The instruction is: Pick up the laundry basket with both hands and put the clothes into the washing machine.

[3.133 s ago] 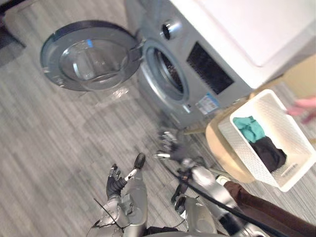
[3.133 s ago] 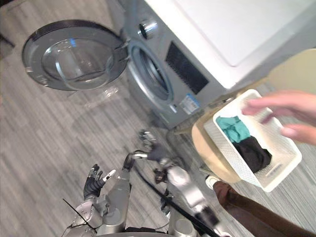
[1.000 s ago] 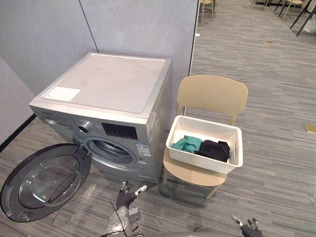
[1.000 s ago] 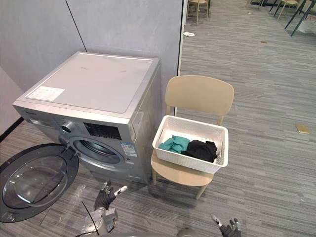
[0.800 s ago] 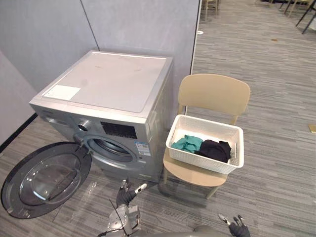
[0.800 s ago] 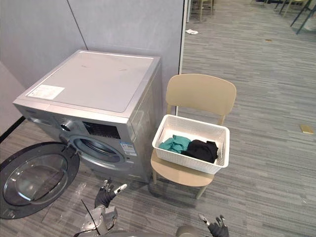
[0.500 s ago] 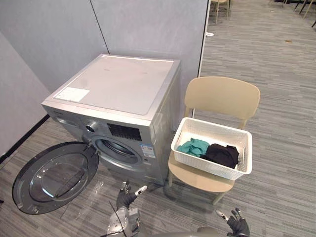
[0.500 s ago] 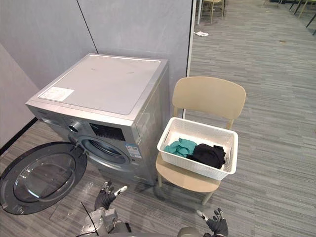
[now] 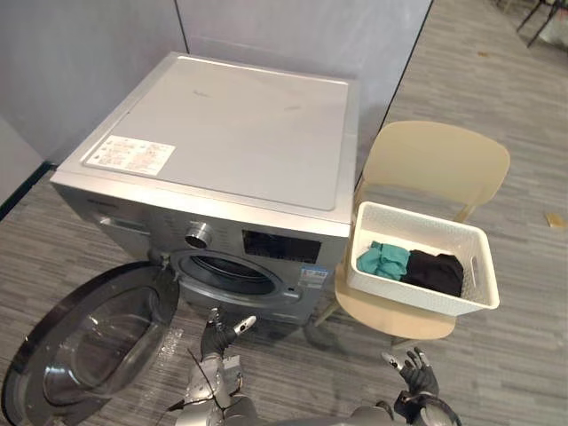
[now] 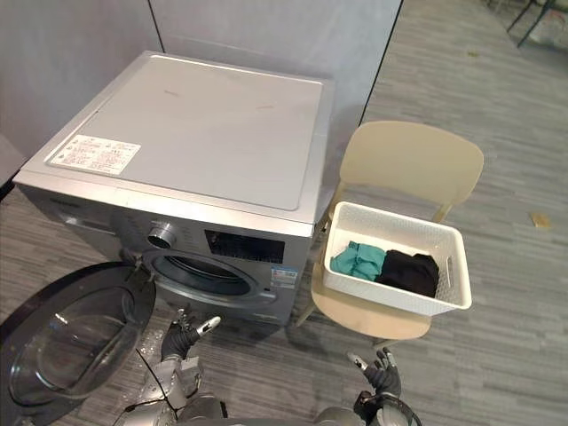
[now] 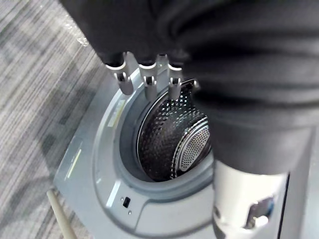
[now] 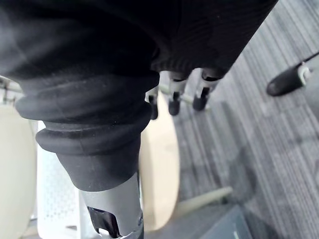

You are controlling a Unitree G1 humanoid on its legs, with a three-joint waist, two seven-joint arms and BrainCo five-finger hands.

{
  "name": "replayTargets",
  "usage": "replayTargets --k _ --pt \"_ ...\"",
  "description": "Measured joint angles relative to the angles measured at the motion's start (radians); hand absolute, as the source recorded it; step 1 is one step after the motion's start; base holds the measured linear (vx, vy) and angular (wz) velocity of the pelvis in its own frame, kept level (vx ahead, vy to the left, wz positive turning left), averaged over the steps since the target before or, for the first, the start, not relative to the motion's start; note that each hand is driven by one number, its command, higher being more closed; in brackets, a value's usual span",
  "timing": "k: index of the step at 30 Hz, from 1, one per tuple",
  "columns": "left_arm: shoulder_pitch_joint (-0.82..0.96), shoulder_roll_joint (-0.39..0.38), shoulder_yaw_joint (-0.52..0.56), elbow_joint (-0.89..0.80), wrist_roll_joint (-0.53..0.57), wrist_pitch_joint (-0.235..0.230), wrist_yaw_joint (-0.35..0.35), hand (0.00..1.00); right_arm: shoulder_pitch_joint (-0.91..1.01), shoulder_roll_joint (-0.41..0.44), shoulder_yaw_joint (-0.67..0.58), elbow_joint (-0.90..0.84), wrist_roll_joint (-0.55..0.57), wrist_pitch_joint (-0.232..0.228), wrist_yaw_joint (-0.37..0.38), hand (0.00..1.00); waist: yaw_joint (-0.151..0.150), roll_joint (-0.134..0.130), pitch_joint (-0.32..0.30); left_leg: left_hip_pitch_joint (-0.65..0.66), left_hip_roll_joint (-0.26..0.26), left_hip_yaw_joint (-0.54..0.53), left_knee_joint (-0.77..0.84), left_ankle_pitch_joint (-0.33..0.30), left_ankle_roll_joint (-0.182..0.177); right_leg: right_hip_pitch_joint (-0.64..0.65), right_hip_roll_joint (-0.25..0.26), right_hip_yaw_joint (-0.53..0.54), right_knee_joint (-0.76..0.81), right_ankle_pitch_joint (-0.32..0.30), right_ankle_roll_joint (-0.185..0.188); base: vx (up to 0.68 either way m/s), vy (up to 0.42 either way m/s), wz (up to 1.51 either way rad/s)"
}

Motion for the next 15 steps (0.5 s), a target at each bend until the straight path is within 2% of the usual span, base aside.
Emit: replayTargets --k 1,3,4,5,6,7,8,9,10,11,15 --pt "0.0 0.002 0.002 0.001 0.0 0.0 0.005 0.0 -0.005 -0.005 0.0 -0.005 0.0 0.001 -0.003 0.0 0.0 0.003 -0.001 0.004 -0.002 0.018 -0.01 0.005 0.008 -0.014 0.0 -0.007 -0.006 0.028 -0.029 0.06 0.166 -0.7" --pt "0.006 0.005 0.007 0.002 0.0 0.0 0.023 0.0 -0.02 -0.013 0.0 -0.065 -0.001 0.002 -0.033 0.0 -0.002 0.015 0.005 0.065 -0.001 0.091 -0.059 0.016 0.027 -0.056 0.011 -0.111 0.001 0.118 -0.126 0.07 0.13 -0.95" --pt "0.008 0.005 0.01 0.003 0.0 0.0 0.024 0.0 -0.022 -0.014 0.0 -0.083 -0.001 0.0 -0.035 0.0 -0.001 0.026 0.012 0.091 0.004 0.109 -0.074 0.014 0.03 -0.064 0.016 -0.149 0.031 0.103 -0.124 0.08 0.069 -0.97" --pt "0.008 0.006 0.019 0.011 0.0 0.001 0.025 0.0 -0.024 -0.014 0.0 -0.122 -0.008 0.0 -0.036 0.0 -0.005 0.041 0.021 0.14 0.028 0.142 -0.108 0.012 0.034 -0.09 0.05 -0.211 0.165 -0.02 -0.112 0.08 -0.012 -0.66" --pt "0.008 0.003 0.023 0.01 0.0 0.0 0.025 0.0 -0.022 -0.014 0.0 -0.152 -0.014 0.0 -0.037 0.0 -0.006 0.04 0.021 0.16 0.029 0.152 -0.122 0.012 0.034 -0.104 0.069 -0.24 0.231 -0.086 -0.108 0.09 -0.037 -0.7" --pt "0.008 -0.001 0.027 0.009 0.0 0.0 0.025 0.0 -0.002 -0.014 -0.002 -0.219 -0.023 -0.003 -0.037 0.0 -0.007 0.039 0.02 0.19 0.032 0.173 -0.14 0.012 0.034 -0.121 0.1 -0.282 0.315 -0.191 -0.138 0.04 -0.099 -0.63" --pt "0.008 -0.005 0.027 0.009 0.001 0.0 0.023 0.0 0.007 -0.013 -0.008 -0.285 -0.026 -0.01 -0.037 0.0 -0.009 0.039 0.02 0.196 0.032 0.179 -0.147 0.012 0.034 -0.127 0.127 -0.282 0.345 -0.248 -0.146 0.03 -0.092 -0.6" --pt "0.008 -0.006 0.027 0.009 0.001 0.0 0.022 0.0 0.009 -0.013 -0.014 -0.312 -0.03 -0.012 -0.037 0.0 -0.01 0.039 0.02 0.198 0.033 0.18 -0.15 0.012 0.034 -0.13 0.132 -0.277 0.346 -0.258 -0.138 0.04 -0.136 -0.41" --pt "0.007 -0.005 0.026 0.01 0.001 0.001 0.021 0.0 0.008 -0.013 -0.032 -0.352 -0.036 -0.013 -0.037 0.0 -0.02 0.035 0.019 0.194 0.029 0.171 -0.157 0.013 0.033 -0.131 0.142 -0.27 0.338 -0.279 -0.108 0.1 -0.149 -0.22" --pt "0.007 -0.007 0.025 0.01 0.001 0.001 0.021 0.0 -0.001 -0.014 -0.064 -0.382 -0.044 -0.014 -0.038 0.0 -0.028 0.029 0.014 0.194 0.029 0.156 -0.175 0.022 0.021 -0.129 0.153 -0.273 0.317 -0.301 -0.093 0.11 -0.164 -0.14" --pt "-0.02 -0.029 0.007 0.013 0.002 0.002 0.02 0.0 -0.04 -0.064 -0.177 -0.483 -0.061 -0.03 -0.076 0.0 -0.029 0.056 0.027 0.17 0.036 0.088 -0.229 0.108 0.018 -0.089 0.193 -0.29 0.177 -0.311 -0.083 0.11 -0.203 -0.06"
